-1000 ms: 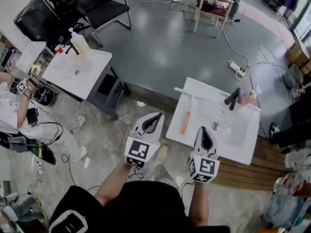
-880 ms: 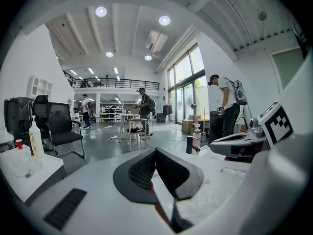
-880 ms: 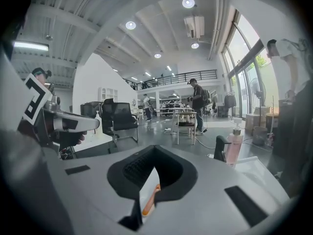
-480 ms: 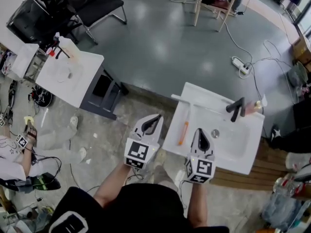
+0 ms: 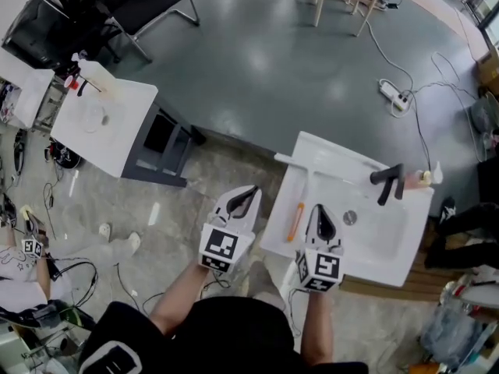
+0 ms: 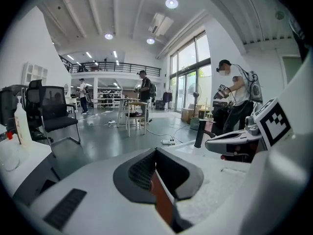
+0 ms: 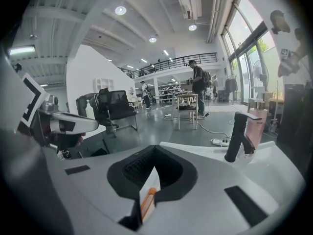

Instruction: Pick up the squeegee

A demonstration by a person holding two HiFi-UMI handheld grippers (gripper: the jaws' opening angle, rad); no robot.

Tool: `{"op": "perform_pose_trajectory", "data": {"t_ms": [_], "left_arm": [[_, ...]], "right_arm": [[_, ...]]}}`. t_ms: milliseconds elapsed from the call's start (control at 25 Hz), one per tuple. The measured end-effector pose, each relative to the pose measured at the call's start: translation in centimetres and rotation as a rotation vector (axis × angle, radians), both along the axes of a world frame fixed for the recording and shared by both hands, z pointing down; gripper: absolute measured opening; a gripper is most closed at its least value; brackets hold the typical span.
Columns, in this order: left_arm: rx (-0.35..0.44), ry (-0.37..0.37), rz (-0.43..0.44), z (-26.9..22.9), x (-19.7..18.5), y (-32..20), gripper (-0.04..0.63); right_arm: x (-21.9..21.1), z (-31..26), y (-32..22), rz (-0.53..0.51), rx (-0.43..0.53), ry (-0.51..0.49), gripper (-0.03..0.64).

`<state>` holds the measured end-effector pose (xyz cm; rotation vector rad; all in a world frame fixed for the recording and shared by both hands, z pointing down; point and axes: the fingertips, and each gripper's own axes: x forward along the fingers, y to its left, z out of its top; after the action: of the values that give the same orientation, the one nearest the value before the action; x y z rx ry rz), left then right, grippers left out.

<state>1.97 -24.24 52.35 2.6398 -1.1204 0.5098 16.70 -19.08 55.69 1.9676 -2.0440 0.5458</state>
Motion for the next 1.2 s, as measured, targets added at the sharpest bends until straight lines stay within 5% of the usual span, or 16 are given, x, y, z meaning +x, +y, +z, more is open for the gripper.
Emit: {"op": "perform_pose_trajectory", "data": {"t_ms": [760, 1200], "left_arm": [[-0.107, -0.019, 0.011, 6.6, 1.7, -3.6, 0.002], [-0.143, -0.029, -0.014, 8.1, 1.4, -5.0, 0.002]], "right_arm": [[0.7, 7.9, -4.4, 0.031, -0.164, -0.059, 0.004], [0.1, 12.2, -5.8, 0.031, -0.288, -0.091, 0.254]]}}
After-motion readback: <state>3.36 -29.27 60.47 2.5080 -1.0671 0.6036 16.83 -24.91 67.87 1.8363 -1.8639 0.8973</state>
